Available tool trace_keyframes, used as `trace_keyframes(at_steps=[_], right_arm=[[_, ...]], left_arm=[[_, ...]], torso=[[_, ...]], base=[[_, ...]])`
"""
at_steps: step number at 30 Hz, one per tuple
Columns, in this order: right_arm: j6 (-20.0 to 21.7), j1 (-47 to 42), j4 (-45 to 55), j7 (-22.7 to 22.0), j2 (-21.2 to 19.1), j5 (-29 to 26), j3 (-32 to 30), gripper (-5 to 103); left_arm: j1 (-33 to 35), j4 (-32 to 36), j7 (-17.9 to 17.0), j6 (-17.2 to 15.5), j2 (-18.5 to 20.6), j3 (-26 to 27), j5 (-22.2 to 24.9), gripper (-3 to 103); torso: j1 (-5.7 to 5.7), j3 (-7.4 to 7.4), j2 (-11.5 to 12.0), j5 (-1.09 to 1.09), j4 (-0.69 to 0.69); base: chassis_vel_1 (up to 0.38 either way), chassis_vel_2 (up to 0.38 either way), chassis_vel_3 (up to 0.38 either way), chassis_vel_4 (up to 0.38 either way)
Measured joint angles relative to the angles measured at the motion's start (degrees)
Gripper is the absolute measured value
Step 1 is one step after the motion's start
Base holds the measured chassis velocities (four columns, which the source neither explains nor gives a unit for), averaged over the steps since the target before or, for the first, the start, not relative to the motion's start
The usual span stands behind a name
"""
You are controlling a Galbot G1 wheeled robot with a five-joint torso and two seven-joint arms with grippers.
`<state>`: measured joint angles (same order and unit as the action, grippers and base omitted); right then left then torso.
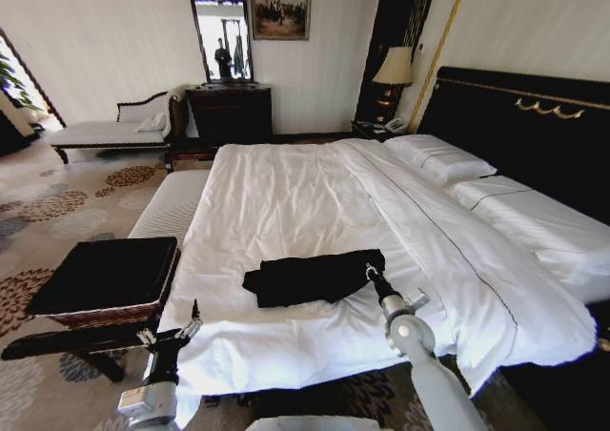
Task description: Fold the clothes on the bed and place them into the basket.
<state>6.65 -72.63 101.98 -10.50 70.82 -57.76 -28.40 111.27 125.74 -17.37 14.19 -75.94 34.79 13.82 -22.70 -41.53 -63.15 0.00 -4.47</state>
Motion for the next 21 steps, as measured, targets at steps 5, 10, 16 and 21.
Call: trace_keyframes(at_steps=[5, 10, 16, 21], right_arm=[[-0.2, 1.4, 0.0, 0.1, 0.7, 2.2, 2.9, 9], [-0.3, 3.1, 2.4, -0.7, 1.7, 2.4, 7.3, 9], [0.0, 5.9, 4.6, -2.6, 3.2, 0.9, 14.3, 9], [-0.5, 8.7, 2.0, -3.2, 5.0, 3.6, 20.1, 9]], left_arm=[[0.3, 0.0, 0.0, 0.1, -0.7, -0.1, -0.3, 100], [0.6, 0.2, 0.0, 0.2, -0.5, -0.8, -1.3, 100], [0.2, -0.5, 0.0, 0.3, -0.5, -2.2, -2.4, 100], [0.0, -1.0, 0.0, 0.3, -0.7, -2.5, -3.3, 100]], torso=[[0.0, 0.0, 0.0, 0.0, 0.01], [0.0, 0.0, 0.0, -0.01, 0.01], [0.0, 0.0, 0.0, -0.02, 0.02], [0.0, 0.0, 0.0, -0.01, 0.02]], base=[[0.0, 0.0, 0.0, 0.0], [0.0, 0.0, 0.0, 0.0], [0.0, 0.0, 0.0, 0.0], [0.0, 0.0, 0.0, 0.0]])
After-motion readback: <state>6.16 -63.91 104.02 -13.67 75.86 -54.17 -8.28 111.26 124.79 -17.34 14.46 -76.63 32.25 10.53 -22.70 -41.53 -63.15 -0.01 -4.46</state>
